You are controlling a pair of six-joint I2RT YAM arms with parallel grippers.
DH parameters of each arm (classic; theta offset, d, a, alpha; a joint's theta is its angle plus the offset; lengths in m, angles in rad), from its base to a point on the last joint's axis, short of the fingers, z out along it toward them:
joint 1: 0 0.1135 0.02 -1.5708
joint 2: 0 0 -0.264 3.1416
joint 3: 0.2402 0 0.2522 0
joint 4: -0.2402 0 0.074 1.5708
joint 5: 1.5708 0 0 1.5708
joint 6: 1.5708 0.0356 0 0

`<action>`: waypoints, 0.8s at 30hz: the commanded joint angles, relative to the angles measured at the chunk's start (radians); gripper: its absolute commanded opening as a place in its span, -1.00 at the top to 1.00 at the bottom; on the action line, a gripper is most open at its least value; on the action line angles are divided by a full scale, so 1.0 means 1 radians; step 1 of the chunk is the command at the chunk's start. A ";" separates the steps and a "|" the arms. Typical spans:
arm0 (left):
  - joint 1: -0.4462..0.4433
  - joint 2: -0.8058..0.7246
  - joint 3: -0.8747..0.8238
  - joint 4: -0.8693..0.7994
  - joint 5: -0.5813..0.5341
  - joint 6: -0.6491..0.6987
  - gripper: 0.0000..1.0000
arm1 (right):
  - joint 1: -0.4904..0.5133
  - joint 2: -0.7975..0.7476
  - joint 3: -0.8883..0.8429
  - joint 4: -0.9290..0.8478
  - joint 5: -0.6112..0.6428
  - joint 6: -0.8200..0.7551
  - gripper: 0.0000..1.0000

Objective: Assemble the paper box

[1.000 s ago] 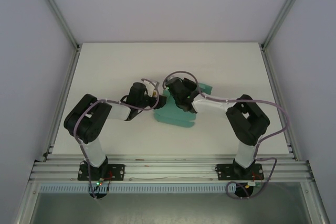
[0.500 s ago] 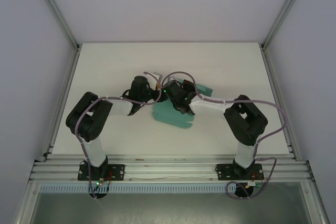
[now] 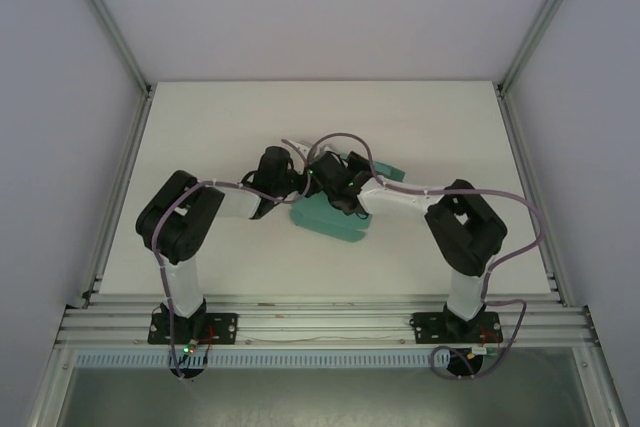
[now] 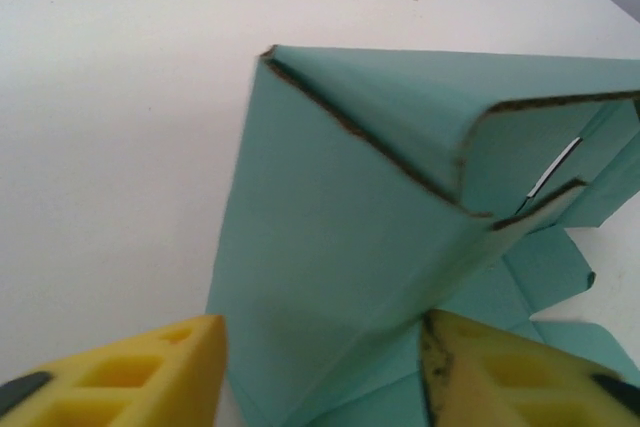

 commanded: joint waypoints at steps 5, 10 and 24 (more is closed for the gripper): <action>-0.009 -0.014 -0.046 0.051 -0.098 0.026 0.25 | 0.014 -0.025 -0.100 0.035 -0.033 -0.063 1.00; -0.010 -0.027 -0.072 0.067 -0.125 0.043 0.47 | 0.013 -0.029 -0.105 0.050 -0.035 -0.098 0.99; -0.014 -0.020 -0.032 0.079 0.041 0.048 0.11 | 0.006 -0.035 -0.074 0.013 -0.069 -0.076 1.00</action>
